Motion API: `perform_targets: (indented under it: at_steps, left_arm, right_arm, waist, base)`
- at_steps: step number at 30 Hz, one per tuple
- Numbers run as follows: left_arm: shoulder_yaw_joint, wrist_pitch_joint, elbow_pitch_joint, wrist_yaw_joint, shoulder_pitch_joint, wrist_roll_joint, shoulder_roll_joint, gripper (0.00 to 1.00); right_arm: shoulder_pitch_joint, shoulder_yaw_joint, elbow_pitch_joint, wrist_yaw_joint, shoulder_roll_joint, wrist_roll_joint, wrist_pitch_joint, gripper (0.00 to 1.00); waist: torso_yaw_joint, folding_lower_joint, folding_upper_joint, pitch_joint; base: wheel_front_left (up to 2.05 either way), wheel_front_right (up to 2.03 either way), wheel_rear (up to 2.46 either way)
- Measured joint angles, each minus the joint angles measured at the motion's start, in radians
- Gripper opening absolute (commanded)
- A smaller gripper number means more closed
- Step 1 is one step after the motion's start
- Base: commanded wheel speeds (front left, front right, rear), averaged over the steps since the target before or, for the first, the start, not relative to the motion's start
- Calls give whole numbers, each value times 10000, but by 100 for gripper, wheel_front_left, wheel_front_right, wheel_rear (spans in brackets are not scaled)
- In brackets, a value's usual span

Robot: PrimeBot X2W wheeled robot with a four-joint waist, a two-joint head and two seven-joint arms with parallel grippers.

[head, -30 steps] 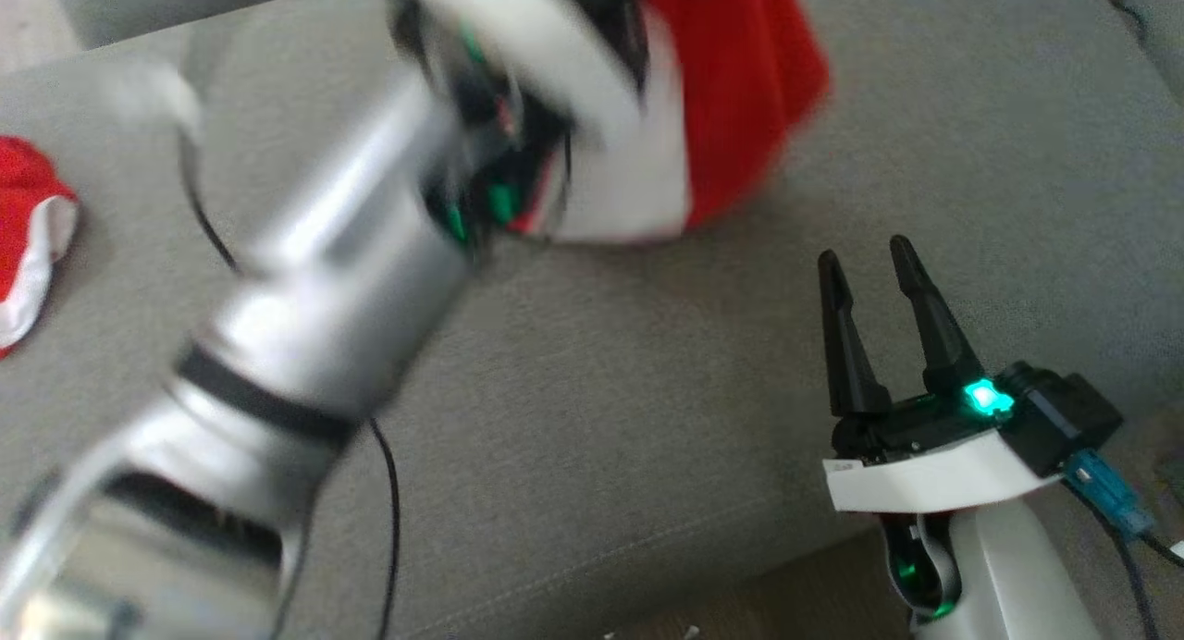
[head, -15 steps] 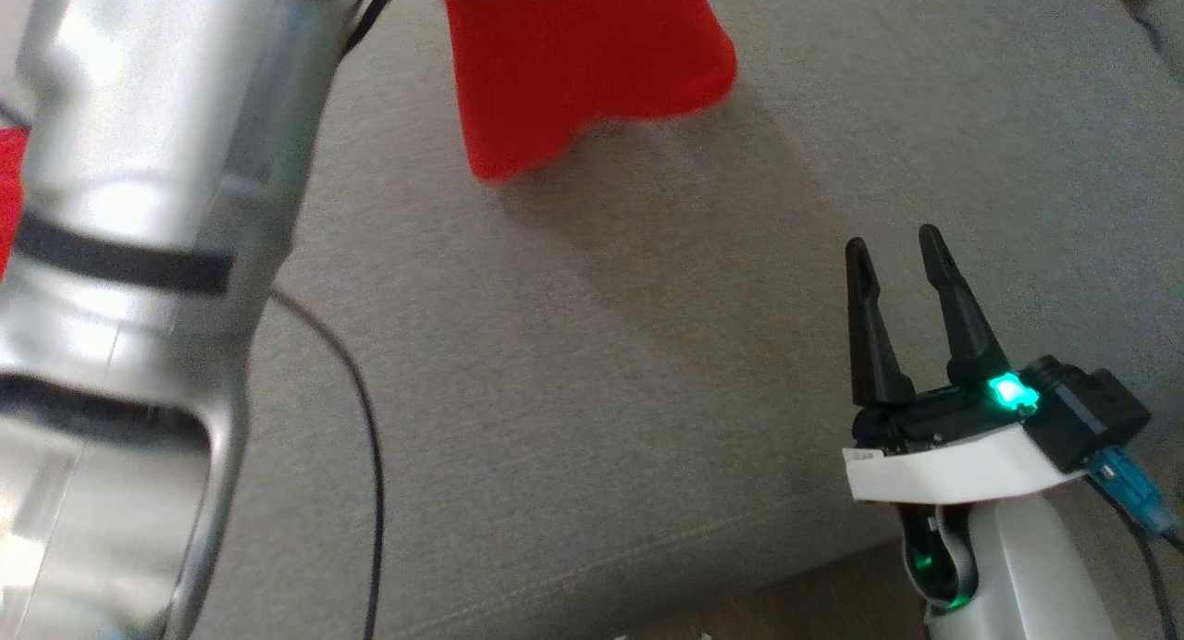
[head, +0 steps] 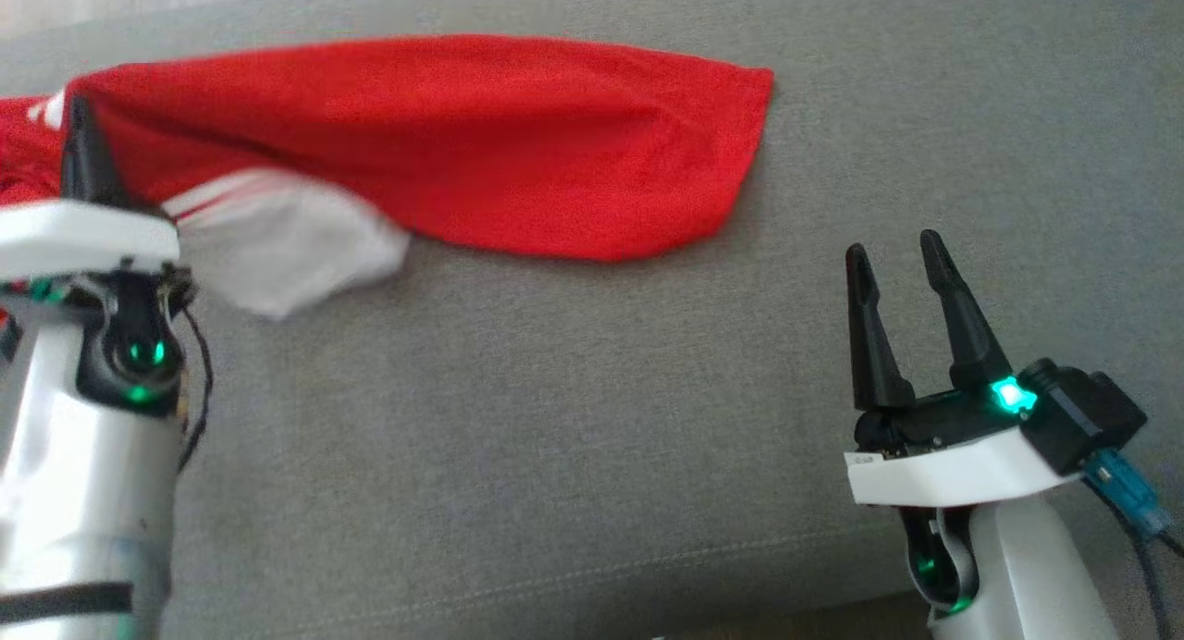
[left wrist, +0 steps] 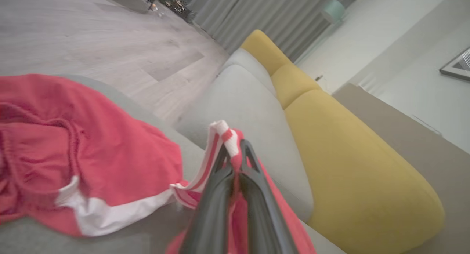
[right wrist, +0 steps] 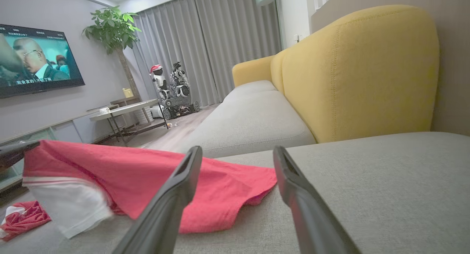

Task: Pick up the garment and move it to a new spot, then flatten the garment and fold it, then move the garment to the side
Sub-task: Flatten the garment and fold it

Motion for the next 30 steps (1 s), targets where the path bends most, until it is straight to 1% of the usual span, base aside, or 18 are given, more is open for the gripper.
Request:
perform_targets:
  at_steps: [1,3,6,8,10,11,14,16,19,21,23,26,27,30]
  left_arm:
    - [247,-2,-102,-128,179,94,-173,0]
    - [372,-29,-268,-347,384,359,-489,0]
    - [82,-25,-560,-662,316,644,-836,0]
    - [-69,58,-640,-663,253,644,-892,0]
    - [-591,648,-821,-805,75,698,-899,0]
    - [-1026,1266,-1005,-963,-39,826,-842,0]
    - [-2079,2602,-1854,-945,-540,1060,-978,0]
    - [-2405,3338,-2539,-706,-1059,1020,-1273,0]
    - [-2769,4341,-3336,-184,-2091,692,-1795,0]
    - [-3080,4780,-3728,-15,-2799,512,-2056,0]
    - [-3379,4964,-4021,190,-3606,435,-2270,0]
    - [-3684,4916,-4126,696,-5004,44,-2412,0]
    - [-3845,4704,-4186,842,-5464,-230,-2406,0]
    - [-4485,3586,-4278,1363,-6778,-1195,-2418,0]
  right_arm:
    - [-1,10,33,0,0,-8,0,100]
    - [0,21,84,0,2,-36,0,100]
    - [0,82,109,0,2,-84,0,100]
    - [0,113,117,0,2,-84,0,100]
    - [-1,146,119,0,0,-84,0,100]
    - [-2,165,117,0,2,-82,0,100]
    - [0,186,115,0,0,-77,0,100]
    - [-1,205,113,0,0,0,-2,100]
    - [-3,211,92,0,-2,167,0,100]
    - [-6,267,71,0,-2,247,-2,100]
    - [-31,341,63,0,-2,320,0,100]
    - [-147,357,-13,0,0,483,0,100]
    - [-178,337,-71,0,0,589,0,100]
    - [-209,372,-90,0,0,796,-2,100]
  waist:
    - [43,0,0,6]
    - [81,0,0,-30]
    - [35,0,0,-111]
    - [-6,0,0,-137]
    - [-121,0,0,-192]
    - [-193,0,0,-216]
    - [-422,0,0,-274]
    - [-598,0,0,-297]
    - [-897,0,0,-291]
    - [-1104,0,0,-265]
    - [-1322,0,0,-207]
    - [-1655,0,0,-74]
    - [-1758,0,0,-24]
    - [-2060,0,0,91]
  base:
    - [0,0,0]
    - [0,0,0]
    - [0,0,0]
    - [0,0,0]
    - [0,0,0]
    - [0,0,0]
    - [0,0,0]
    - [0,0,0]
    - [0,0,0]
    - [0,0,0]
    - [0,0,0]
    - [0,0,0]
    - [0,0,0]
    - [0,0,0]
